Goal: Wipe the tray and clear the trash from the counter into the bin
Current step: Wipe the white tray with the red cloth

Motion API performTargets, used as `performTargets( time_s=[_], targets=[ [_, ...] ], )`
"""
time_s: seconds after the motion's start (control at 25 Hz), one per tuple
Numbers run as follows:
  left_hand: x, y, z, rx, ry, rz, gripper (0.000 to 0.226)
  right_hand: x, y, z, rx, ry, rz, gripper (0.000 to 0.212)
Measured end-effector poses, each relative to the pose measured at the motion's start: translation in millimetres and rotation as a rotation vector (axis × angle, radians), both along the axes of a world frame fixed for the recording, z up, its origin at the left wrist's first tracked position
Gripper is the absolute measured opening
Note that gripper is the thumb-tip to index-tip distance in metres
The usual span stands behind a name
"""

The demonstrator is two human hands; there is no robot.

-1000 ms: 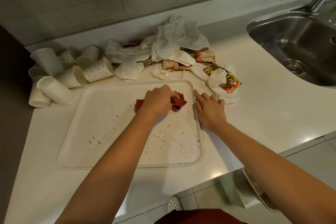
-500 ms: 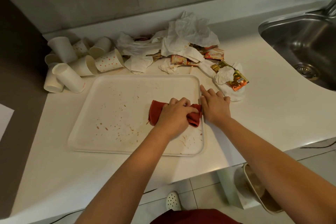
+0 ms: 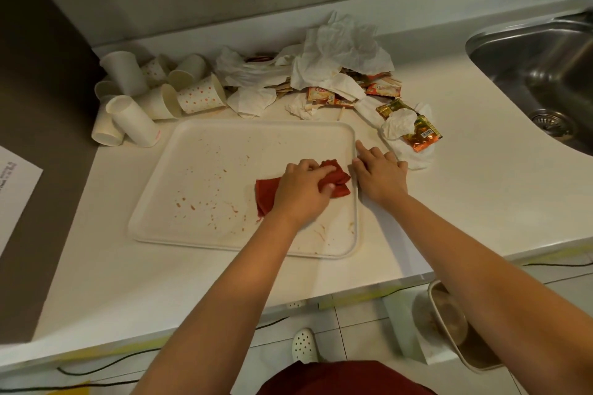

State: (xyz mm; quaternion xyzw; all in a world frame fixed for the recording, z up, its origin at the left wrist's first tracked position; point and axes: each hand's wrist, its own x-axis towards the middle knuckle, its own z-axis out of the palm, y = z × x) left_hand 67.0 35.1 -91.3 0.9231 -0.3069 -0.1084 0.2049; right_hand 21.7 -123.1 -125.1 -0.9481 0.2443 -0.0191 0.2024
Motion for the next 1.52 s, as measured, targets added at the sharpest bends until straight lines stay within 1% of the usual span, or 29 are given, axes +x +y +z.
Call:
performTargets(
  time_s=[0.04,0.12,0.24,0.36,0.48,0.52,0.6,0.64,0.76,0.8,0.84,0.96,1.08,1.16,1.28,1.36,1.44,1.52],
  targets=[
    [-6,-2,-5,0.055,-0.052,-0.02,0.043,0,0,0,-0.026,0.007,0.001,0.048],
    [-18,-1,-9,0.08,-0.092,-0.072,0.042,0,0,0,-0.081,0.021,0.005,0.05],
    [-29,7,-4,0.087,-0.077,-0.153,0.033,1,3,0,-0.057,0.004,-0.008,0.049],
    [-38,20,3,0.131,0.0,-0.229,0.027,3,2,1,-0.028,-0.017,-0.011,0.048],
    [-49,34,10,0.232,0.011,-0.381,0.027,1,1,0,-0.025,-0.023,-0.019,0.048],
    [-47,41,12,0.273,0.032,-0.397,0.027,0,1,-1,-0.031,-0.02,-0.015,0.048],
    [-35,58,15,0.308,0.113,-0.334,0.026,-2,4,0,-0.052,-0.012,0.004,0.05],
    [-29,65,14,0.264,0.148,-0.251,0.026,-2,5,0,-0.064,-0.013,0.007,0.05],
    [-25,71,0,-0.093,0.153,0.073,0.025,-1,4,0,-0.078,-0.007,0.005,0.051],
    [-30,66,-3,-0.16,0.133,0.134,0.026,-2,4,0,-0.079,0.001,0.009,0.052],
    [-37,58,-7,-0.174,0.114,0.153,0.026,-2,4,0,-0.083,0.015,0.017,0.055],
    [-55,37,-10,-0.083,0.039,0.041,0.029,-3,5,0,-0.11,0.059,0.047,0.067],
    [-68,32,-7,0.06,-0.029,-0.077,0.032,-3,6,2,-0.105,0.046,0.047,0.066],
    [-71,43,-8,0.073,-0.049,-0.12,0.036,-3,8,3,-0.079,0.031,0.04,0.066],
    [-68,70,-10,0.014,-0.079,-0.155,0.049,-4,8,3,-0.052,0.02,0.041,0.066],
    [-56,90,-8,0.017,-0.07,-0.116,0.053,-6,6,2,-0.051,0.013,0.042,0.067],
    [-41,115,-4,0.047,-0.09,-0.013,0.056,-6,5,2,-0.061,0.003,0.035,0.067],
    [-30,140,-3,0.079,-0.114,0.095,0.054,-6,5,3,-0.068,-0.002,0.035,0.066]
  ],
)
